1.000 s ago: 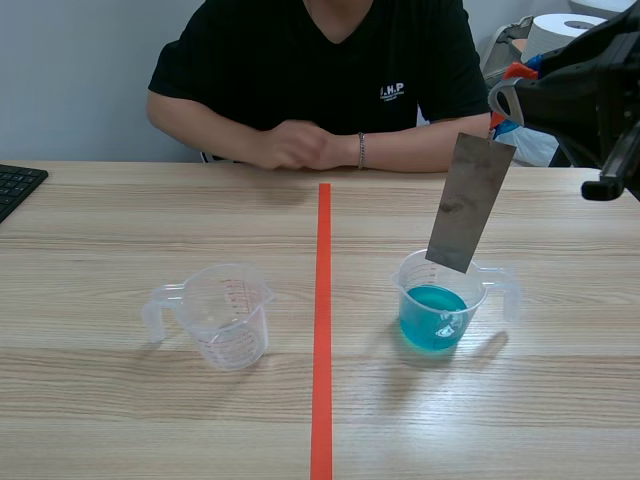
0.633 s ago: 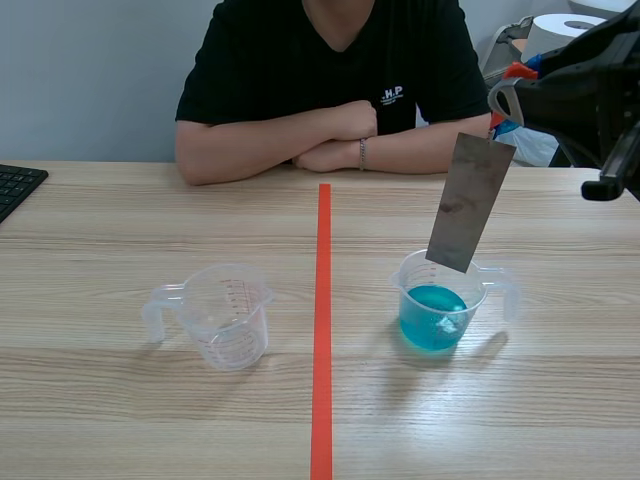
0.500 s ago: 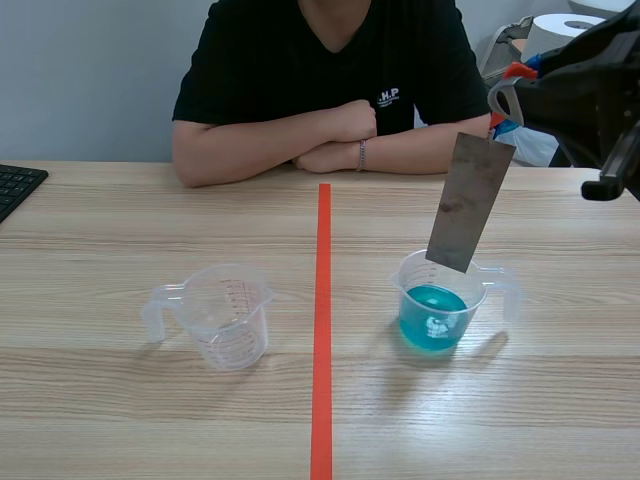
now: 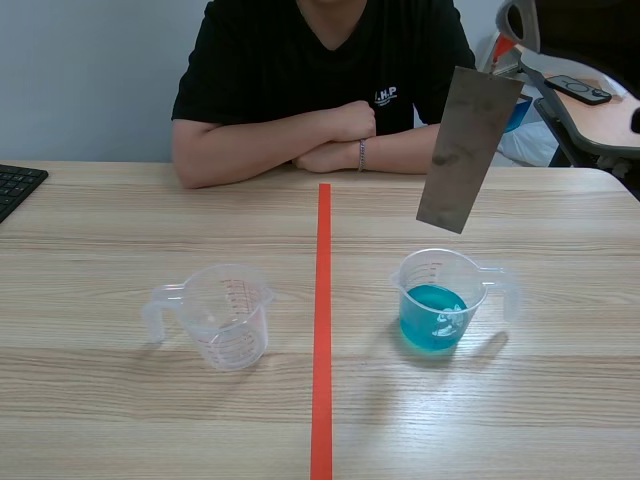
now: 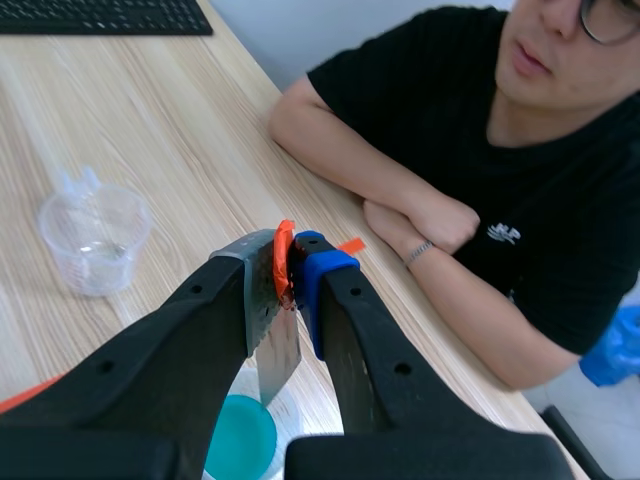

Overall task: Do the redox reaction experiment.
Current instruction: 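Put the plate into the left beaker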

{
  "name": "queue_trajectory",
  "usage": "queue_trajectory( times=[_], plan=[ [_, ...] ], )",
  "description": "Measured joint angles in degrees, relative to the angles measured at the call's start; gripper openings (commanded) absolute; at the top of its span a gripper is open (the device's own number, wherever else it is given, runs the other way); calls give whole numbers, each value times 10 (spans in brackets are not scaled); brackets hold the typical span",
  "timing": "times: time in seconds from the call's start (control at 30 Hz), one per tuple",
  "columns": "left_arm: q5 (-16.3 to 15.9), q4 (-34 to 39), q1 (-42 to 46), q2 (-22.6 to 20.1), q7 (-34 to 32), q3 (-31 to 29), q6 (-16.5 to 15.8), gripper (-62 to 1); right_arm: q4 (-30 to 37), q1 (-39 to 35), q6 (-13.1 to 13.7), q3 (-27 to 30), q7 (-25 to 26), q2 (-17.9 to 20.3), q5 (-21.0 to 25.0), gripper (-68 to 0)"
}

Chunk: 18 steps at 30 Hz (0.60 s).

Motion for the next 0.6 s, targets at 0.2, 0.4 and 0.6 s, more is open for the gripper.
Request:
queue_trajectory(
  times=[0.2, 0.4, 0.6],
  plan=[
    [0, 0, 0, 0, 0, 0, 0, -582, 13, 0, 0, 5, -3, 0, 13, -669],
    [0, 0, 0, 0, 0, 0, 0, -582, 13, 8, 0, 5, -4, 0, 15, -669],
    [0, 0, 0, 0, 0, 0, 0, -582, 13, 42, -3, -12, -5, 0, 16, -669]
  ],
)
